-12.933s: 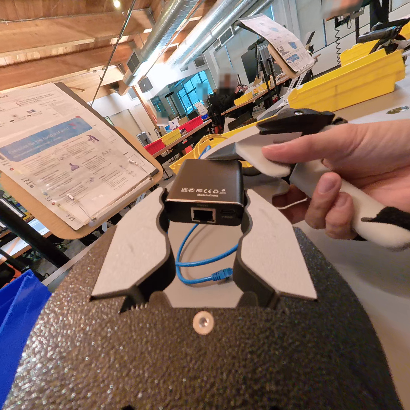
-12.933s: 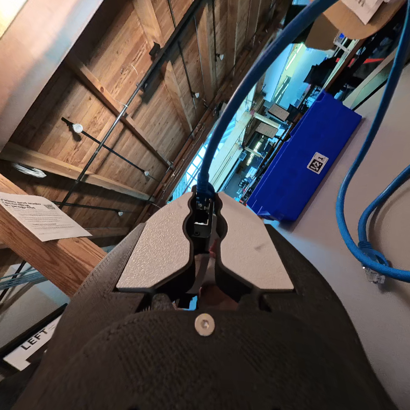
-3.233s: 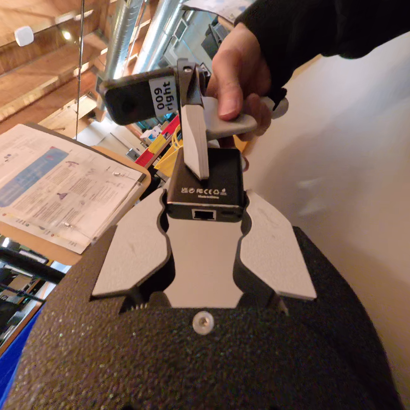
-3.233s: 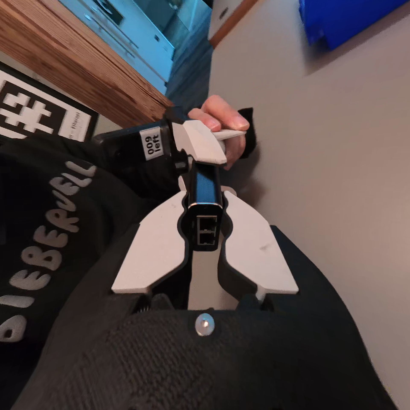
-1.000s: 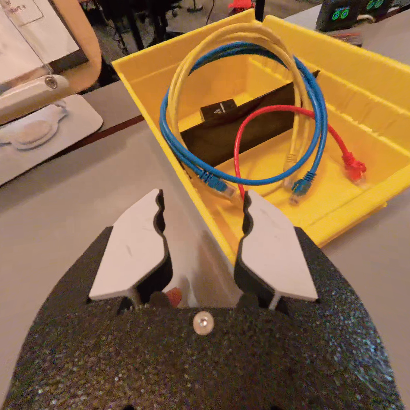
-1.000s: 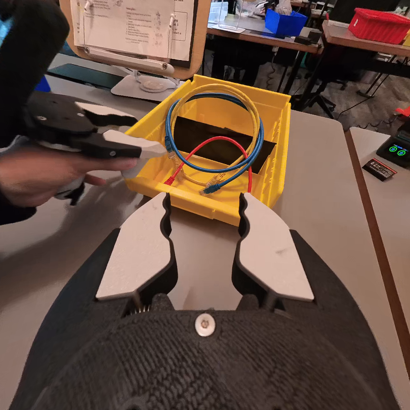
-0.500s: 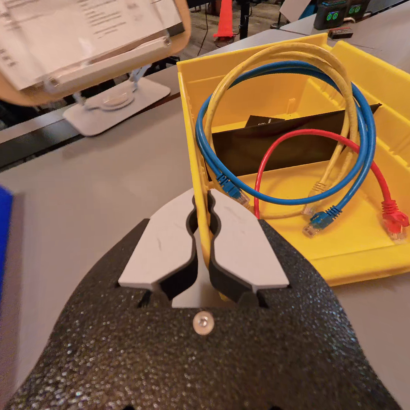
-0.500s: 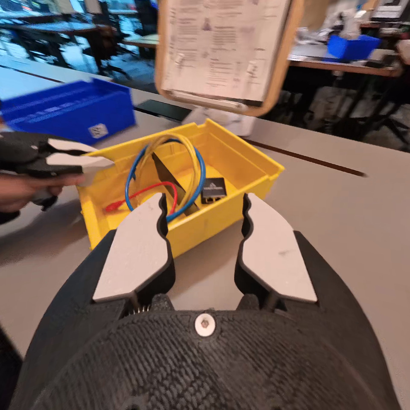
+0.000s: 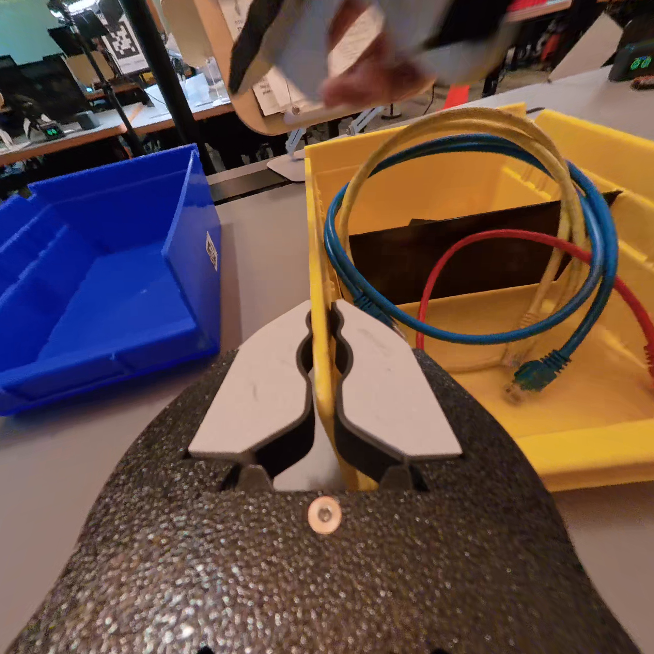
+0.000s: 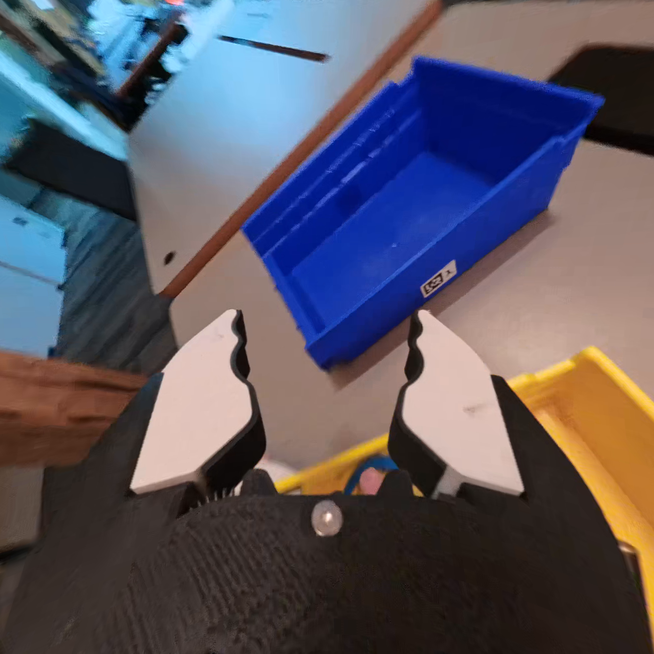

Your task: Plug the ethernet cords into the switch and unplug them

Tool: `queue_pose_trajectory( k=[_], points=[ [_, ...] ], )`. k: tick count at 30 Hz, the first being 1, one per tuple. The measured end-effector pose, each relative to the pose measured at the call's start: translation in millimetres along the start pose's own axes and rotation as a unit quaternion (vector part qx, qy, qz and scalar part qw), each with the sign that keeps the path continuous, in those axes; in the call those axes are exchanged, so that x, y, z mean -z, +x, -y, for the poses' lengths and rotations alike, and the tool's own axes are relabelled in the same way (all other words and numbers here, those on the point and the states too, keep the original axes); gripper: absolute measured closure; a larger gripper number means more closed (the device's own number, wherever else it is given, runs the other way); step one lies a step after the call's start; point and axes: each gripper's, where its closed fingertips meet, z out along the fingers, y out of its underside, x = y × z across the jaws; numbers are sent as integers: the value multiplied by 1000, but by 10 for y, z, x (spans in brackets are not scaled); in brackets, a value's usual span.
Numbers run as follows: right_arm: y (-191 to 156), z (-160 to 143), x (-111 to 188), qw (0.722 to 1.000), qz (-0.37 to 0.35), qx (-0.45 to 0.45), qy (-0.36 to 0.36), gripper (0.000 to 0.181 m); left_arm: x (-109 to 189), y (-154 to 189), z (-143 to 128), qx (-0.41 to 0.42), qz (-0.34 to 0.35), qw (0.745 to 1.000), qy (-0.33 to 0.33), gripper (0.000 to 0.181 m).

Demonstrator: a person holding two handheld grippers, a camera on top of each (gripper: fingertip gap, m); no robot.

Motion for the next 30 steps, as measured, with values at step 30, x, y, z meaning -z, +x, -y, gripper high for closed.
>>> queue_pose_trajectory(
  k=[30],
  points=[
    [767,428,-818,991,-106,-79,18,147,122,-206,-57,-20,-20,999,32,173]
  ],
)
